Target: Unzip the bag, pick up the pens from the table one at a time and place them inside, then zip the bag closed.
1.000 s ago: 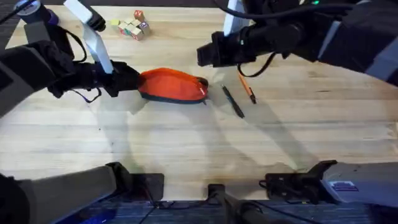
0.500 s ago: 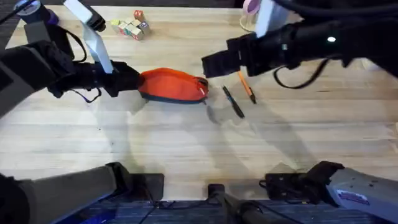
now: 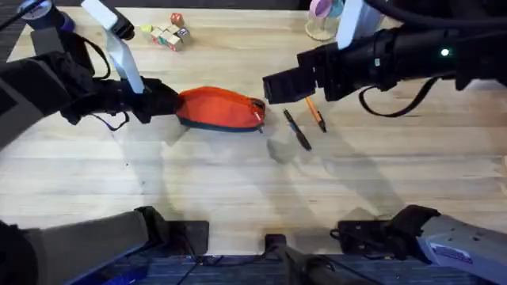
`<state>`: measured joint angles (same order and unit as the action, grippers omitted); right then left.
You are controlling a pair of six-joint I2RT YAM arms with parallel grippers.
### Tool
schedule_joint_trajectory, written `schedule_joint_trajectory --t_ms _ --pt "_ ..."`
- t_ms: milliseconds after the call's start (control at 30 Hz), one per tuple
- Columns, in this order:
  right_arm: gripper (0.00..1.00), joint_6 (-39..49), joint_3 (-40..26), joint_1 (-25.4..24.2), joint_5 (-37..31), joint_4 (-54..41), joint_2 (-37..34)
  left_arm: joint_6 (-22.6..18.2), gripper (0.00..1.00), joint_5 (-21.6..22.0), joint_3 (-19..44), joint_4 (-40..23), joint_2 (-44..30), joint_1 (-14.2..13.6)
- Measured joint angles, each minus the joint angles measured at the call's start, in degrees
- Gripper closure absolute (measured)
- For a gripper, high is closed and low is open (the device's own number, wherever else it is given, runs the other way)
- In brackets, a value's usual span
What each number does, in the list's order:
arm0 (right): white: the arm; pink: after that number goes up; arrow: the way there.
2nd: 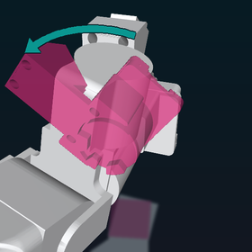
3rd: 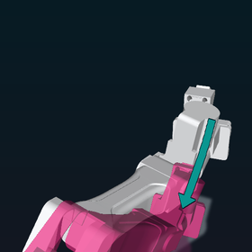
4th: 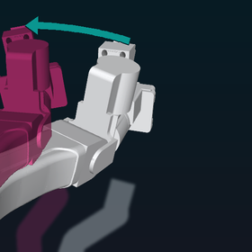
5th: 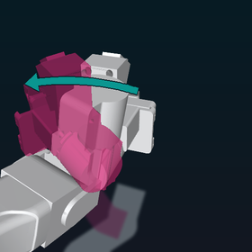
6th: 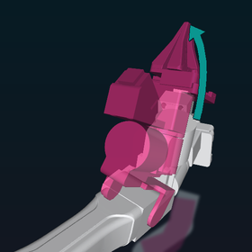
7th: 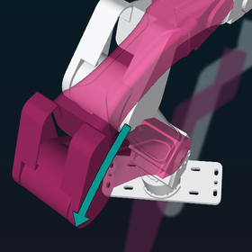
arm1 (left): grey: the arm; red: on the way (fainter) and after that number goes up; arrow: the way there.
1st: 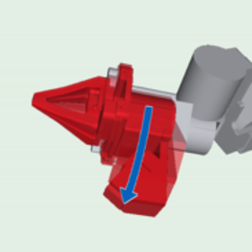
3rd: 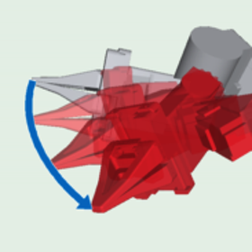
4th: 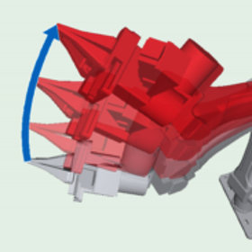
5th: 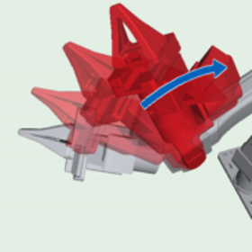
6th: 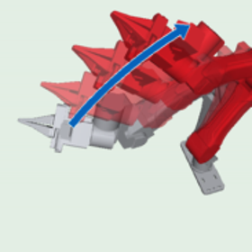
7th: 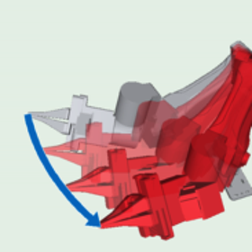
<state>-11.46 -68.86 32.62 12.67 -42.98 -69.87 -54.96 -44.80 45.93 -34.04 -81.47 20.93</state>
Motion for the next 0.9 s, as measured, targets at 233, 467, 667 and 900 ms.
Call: schedule_joint_trajectory --t_ms 233,467,667,900 --pt "0.005 -0.02 0.00 1.38 -0.02 -0.76 -1.79 0.00 0.959 0.00 0.00 0.00 0.00 0.00" --pt "0.005 0.00 0.00 6.06 -0.84 -0.72 -6.81 0.00 0.959 0.00 0.00 0.22 0.00 0.00" --pt "0.005 0.04 0.00 8.04 -4.72 -0.60 -10.72 0.00 0.959 -0.02 0.00 0.22 0.00 0.00" --pt "0.005 0.20 0.00 9.70 -7.36 2.31 -11.91 0.00 0.959 -0.02 0.00 0.22 0.00 0.00"
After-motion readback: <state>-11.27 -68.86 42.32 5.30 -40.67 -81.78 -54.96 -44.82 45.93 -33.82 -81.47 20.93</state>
